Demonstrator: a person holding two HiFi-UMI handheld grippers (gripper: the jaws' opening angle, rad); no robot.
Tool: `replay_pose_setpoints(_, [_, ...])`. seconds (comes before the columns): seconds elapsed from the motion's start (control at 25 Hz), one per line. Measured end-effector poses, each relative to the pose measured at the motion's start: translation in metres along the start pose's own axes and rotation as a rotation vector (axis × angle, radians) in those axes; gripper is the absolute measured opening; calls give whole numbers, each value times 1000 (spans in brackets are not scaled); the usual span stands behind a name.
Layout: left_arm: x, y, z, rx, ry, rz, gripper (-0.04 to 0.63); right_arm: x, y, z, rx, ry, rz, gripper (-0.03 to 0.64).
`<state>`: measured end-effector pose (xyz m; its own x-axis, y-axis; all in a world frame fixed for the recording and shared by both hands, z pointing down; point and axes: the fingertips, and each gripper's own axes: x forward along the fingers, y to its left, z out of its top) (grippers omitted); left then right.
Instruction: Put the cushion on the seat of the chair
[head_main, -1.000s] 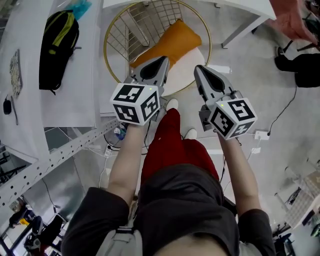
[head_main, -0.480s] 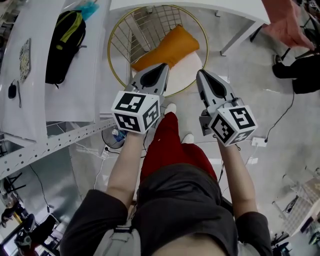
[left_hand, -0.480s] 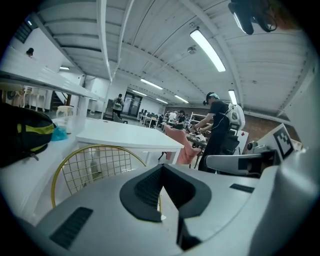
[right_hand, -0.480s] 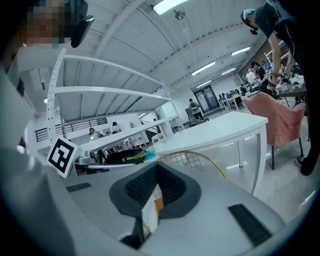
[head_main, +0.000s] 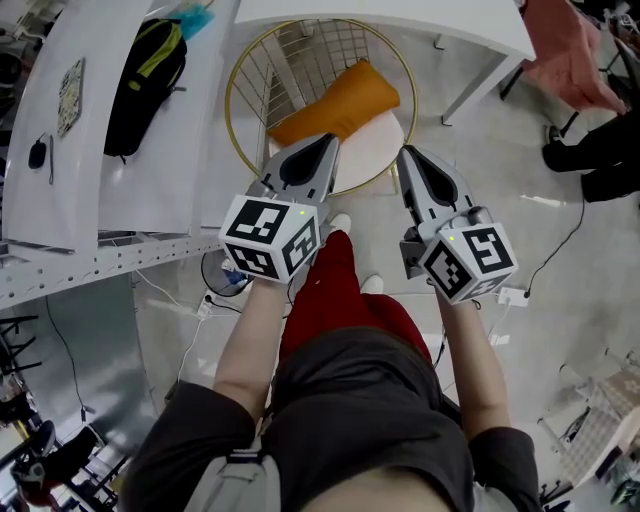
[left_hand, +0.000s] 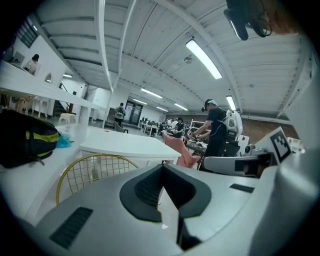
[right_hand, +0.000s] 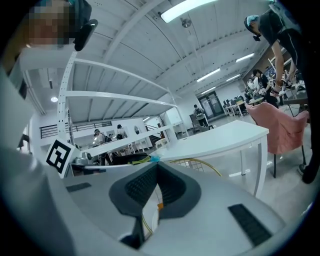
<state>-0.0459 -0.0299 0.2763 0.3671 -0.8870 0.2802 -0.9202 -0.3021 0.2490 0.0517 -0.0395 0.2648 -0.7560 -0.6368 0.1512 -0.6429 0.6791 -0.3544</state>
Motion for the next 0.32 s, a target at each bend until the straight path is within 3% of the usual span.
replay_pose_setpoints(0.32, [-35,-20,12,33,-46,12,10,-28,26,14,-13,-41,7,17])
